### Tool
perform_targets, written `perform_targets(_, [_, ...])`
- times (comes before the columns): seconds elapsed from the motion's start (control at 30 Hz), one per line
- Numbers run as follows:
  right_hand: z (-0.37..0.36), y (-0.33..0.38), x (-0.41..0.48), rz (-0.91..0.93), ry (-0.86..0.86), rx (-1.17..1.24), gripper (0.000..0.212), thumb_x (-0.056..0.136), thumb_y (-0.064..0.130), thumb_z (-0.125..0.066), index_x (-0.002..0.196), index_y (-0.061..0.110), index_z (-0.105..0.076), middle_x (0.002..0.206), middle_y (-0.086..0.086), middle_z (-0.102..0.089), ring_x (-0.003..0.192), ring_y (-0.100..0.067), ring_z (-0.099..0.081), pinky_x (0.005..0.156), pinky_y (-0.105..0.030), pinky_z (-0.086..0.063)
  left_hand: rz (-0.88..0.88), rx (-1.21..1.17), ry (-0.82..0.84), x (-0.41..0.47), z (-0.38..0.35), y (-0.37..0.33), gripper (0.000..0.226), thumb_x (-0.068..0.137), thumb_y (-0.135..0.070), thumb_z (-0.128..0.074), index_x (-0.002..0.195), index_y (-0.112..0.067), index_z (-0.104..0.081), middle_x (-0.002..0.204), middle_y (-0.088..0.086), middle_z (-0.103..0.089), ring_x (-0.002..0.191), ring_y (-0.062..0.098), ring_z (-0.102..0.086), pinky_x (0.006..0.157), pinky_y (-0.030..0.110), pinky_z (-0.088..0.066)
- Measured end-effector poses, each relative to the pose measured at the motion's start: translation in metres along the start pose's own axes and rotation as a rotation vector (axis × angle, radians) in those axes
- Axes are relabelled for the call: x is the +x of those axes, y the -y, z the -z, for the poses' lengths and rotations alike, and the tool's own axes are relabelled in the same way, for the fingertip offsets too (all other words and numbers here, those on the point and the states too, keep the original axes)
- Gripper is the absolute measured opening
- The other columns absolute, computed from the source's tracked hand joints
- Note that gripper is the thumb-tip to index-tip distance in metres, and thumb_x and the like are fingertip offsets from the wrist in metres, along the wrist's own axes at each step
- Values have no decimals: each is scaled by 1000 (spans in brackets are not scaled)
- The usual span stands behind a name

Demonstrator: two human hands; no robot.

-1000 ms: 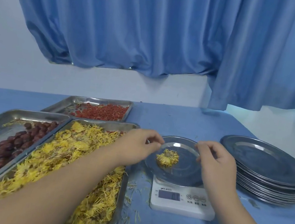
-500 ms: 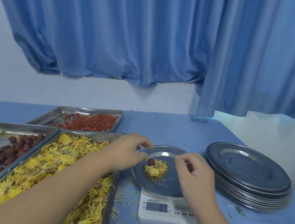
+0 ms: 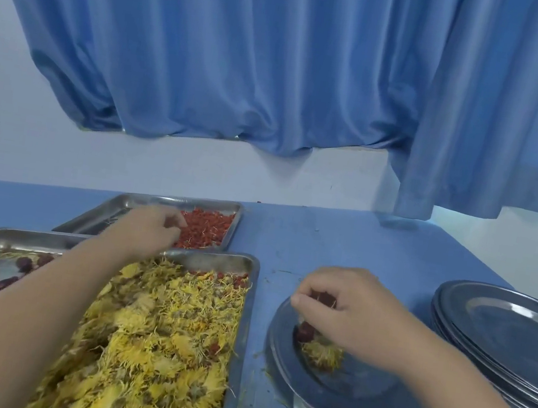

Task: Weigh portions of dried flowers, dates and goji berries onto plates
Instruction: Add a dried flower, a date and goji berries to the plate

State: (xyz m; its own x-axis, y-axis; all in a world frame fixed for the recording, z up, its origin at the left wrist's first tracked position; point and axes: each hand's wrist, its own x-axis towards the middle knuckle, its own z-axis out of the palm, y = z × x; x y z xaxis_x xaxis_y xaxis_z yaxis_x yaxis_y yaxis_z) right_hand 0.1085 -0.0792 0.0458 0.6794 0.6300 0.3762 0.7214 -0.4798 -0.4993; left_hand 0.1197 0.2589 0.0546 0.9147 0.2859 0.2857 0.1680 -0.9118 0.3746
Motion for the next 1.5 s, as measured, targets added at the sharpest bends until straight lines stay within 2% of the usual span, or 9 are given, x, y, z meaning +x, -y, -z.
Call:
perform_targets(0.27, [2,-39,39,-36,46,-82,24,83,44,-51,69,28,-61,72,19,-62,64,-2,-56,60,-27,-47,103,170,103,66,-19,46,23,95,-27,-52,91,-16,-71,102,3,-71,89,19,-62,81,34,-47])
perform_targets(0.43, [11,-50,38,-89,10,-76,24,83,45,-52,69,28,-61,69,14,-62,61,-4,-55,60,-28,-48,106,202,263,86,-47,24,35,100,-34,-48,127,-18,-63,139,4,-56,126,23,-51,110,38,-35])
perform_targets(0.63, [13,-50,38,-107,8,-92,24,85,43,-53,70,26,-61,71,14,-61,63,-4,-55,60,-28,-48,168,285,423,95,-70,4,49,105,-37,-33,141,-9,-49,152,11,-40,138,27,-39,114,39,-27])
perform_targets(0.93, [9,-52,38,-132,48,-129,26,86,43,-51,67,28,-60,70,14,-63,64,-5,-57,63,-31,-51,200,187,402,108,-82,2,29,94,-25,-57,100,-2,-73,103,12,-70,82,22,-58,84,38,-47])
perform_targets(1.03, [10,-51,39,-124,37,-130,26,86,43,-51,67,28,-60,71,16,-63,64,-5,-57,61,-29,-49,215,49,424,109,-81,3,25,88,-26,-64,92,-4,-75,95,8,-66,83,21,-57,80,35,-46])
perform_targets(1.17, [10,-52,39,-123,26,-120,27,86,42,-52,67,25,-59,68,11,-62,62,-7,-56,61,-32,-49,208,-67,408,109,-83,0,10,82,-14,-71,88,-21,-75,95,-6,-66,90,14,-58,95,38,-42])
perform_targets(1.23, [9,-52,39,-131,33,-126,27,86,43,-52,68,25,-59,69,11,-62,63,-7,-56,61,-32,-50,200,15,360,111,-86,-1,11,82,-13,-72,87,-23,-73,93,-3,-67,84,14,-58,86,34,-46])
perform_targets(1.37, [10,-52,38,-140,30,-116,27,87,42,-52,67,25,-60,70,10,-63,63,-8,-56,61,-33,-51,276,379,370,111,-87,-5,30,92,-22,-60,118,-9,-64,125,11,-62,106,24,-59,93,37,-49])
perform_targets(1.5, [12,-52,38,-156,19,-94,27,86,41,-53,68,22,-61,68,5,-62,62,-10,-56,63,-37,-54,298,378,442,110,-86,-9,44,94,-21,-55,136,-7,-54,143,12,-49,130,30,-47,108,42,-40])
